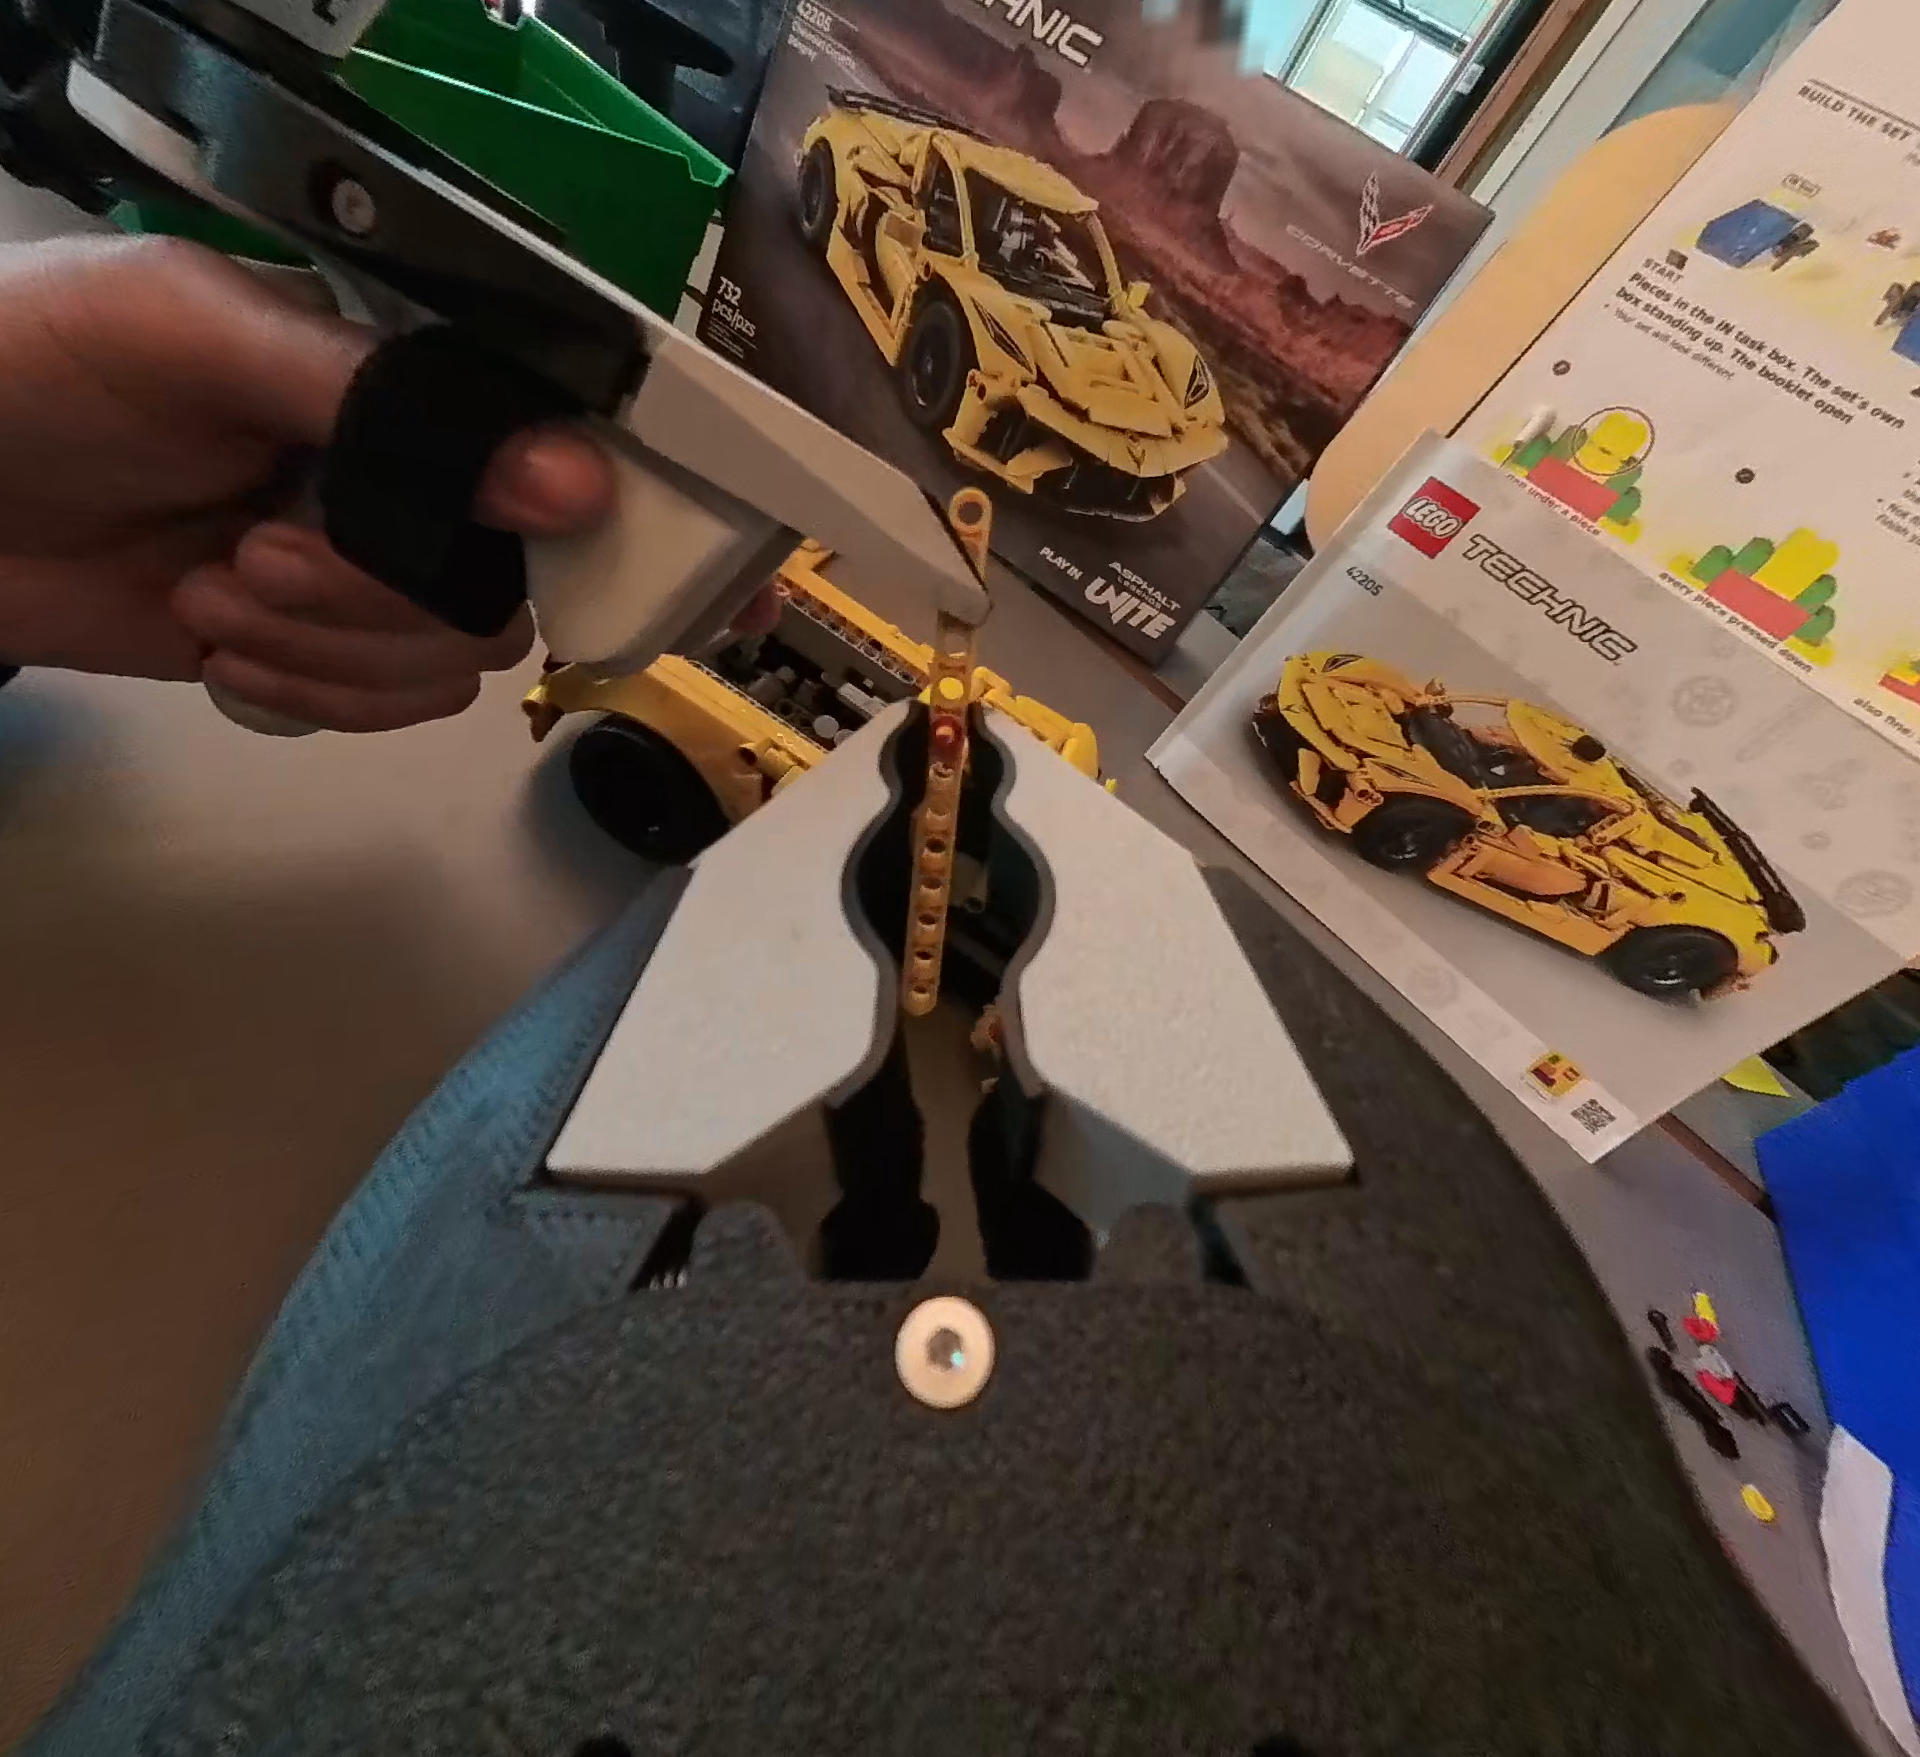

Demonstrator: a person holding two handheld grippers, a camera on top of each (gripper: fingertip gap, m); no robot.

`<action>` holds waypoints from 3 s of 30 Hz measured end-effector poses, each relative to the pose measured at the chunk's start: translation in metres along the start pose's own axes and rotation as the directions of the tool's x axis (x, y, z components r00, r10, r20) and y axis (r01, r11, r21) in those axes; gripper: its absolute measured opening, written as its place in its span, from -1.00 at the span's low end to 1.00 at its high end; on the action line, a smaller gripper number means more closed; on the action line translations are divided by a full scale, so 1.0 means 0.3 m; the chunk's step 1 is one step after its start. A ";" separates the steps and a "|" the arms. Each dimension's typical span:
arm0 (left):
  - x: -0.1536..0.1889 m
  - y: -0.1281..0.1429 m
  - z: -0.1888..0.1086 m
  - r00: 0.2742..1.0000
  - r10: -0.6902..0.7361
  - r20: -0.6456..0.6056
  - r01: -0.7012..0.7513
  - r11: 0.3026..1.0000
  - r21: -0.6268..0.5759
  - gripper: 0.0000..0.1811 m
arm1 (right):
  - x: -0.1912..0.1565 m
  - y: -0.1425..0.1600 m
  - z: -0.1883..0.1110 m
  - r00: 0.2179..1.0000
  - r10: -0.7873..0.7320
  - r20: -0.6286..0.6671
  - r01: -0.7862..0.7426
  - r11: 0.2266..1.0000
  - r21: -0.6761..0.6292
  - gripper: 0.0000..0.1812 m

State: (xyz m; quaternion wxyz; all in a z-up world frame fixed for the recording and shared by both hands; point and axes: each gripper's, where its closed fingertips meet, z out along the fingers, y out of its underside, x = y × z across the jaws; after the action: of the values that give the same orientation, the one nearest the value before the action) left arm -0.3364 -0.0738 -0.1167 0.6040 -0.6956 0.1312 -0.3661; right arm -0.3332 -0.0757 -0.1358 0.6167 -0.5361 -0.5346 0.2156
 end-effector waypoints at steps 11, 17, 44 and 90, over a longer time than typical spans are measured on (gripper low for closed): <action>-0.010 0.007 0.004 1.000 0.003 0.026 -0.003 1.000 -0.012 -0.92 | 0.002 0.014 0.003 0.992 -0.117 -0.048 0.115 0.992 -0.043 -0.97; -0.004 0.016 0.010 1.000 0.014 0.022 -0.014 1.000 -0.025 -0.92 | 0.013 0.018 -0.002 0.996 -0.083 -0.036 0.081 0.995 -0.053 -1.00; 0.145 -0.069 -0.075 0.924 -0.107 -0.367 0.121 0.993 0.014 -0.82 | -0.135 -0.120 -0.151 0.088 0.659 0.747 -0.751 0.536 -0.385 -0.94; 0.178 -0.095 -0.109 0.932 0.001 -0.363 0.037 0.995 0.097 -0.93 | -0.078 -0.170 -0.114 0.438 0.579 0.687 -0.772 0.634 -0.042 -0.85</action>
State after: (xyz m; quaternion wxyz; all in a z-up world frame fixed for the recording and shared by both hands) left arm -0.3283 -0.1250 -0.0713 0.6010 -0.5854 0.2149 -0.4999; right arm -0.3263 -0.1270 -0.0954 0.3207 -0.5037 -0.4117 0.6885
